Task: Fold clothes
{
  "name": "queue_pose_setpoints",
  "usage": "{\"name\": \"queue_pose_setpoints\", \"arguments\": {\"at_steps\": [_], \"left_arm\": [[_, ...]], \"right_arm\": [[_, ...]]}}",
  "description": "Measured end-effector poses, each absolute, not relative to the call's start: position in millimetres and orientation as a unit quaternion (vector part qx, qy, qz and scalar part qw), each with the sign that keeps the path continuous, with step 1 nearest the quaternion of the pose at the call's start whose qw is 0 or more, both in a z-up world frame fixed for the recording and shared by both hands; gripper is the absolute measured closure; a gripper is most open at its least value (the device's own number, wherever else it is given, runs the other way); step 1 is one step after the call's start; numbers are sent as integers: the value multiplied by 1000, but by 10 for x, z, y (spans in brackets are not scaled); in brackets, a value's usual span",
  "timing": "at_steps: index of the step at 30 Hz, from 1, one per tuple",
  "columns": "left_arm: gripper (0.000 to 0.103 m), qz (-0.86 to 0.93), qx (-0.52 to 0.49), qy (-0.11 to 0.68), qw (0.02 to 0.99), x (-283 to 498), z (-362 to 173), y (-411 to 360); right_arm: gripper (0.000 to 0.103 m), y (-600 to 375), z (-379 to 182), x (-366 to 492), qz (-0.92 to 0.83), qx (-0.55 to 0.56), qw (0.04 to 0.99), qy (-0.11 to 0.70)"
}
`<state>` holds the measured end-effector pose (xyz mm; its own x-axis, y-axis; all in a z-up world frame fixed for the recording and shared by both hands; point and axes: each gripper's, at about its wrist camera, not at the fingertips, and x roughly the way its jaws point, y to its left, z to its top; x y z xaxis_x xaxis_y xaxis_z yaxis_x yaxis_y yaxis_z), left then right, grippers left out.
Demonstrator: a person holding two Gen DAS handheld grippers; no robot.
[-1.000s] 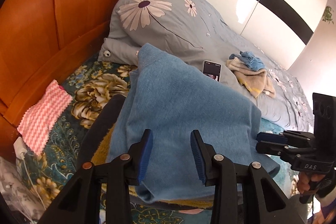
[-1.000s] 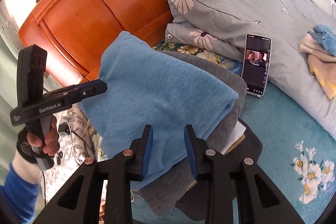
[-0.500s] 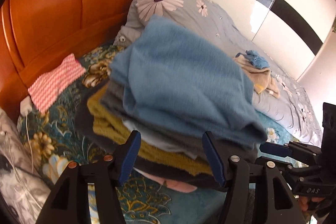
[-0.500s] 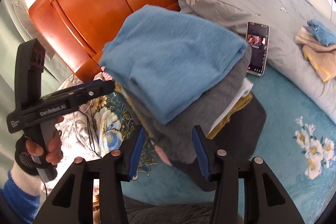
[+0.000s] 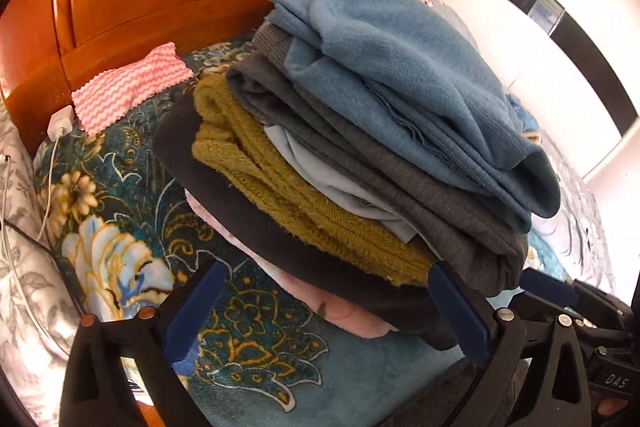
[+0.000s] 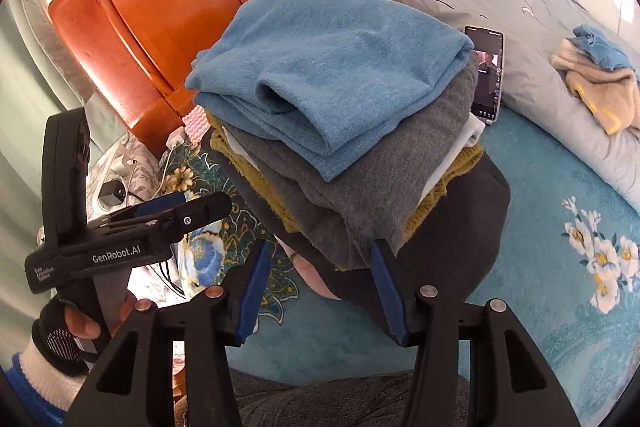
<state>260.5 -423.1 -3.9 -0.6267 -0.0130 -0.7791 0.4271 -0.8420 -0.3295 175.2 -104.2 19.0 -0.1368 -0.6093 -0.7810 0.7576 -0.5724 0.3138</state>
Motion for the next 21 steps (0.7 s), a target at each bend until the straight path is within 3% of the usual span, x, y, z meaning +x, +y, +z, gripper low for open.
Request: {"name": "queue_pose_setpoints", "arguments": {"at_steps": [4,7,16,19,21], "left_arm": [[0,-867,409,252,131,2609,-69,-4218],[0,-868,409,248,135,2635,-74,-4194],[0,-880,380,244,148,2736,36,-4154],[0,-880,381,234,159,2739,61,-4128],[0,-881,383,225,166,2739,70,-4103]], "right_arm": [[50,-1029,138,1793,-749,478,451,80],[37,-1017,88,1814,-749,484,447,78],[35,-979,-18,1877,-750,492,436,76],[25,-973,-45,1900,-750,493,433,77],[23,-961,-58,1917,-752,493,430,78]]}}
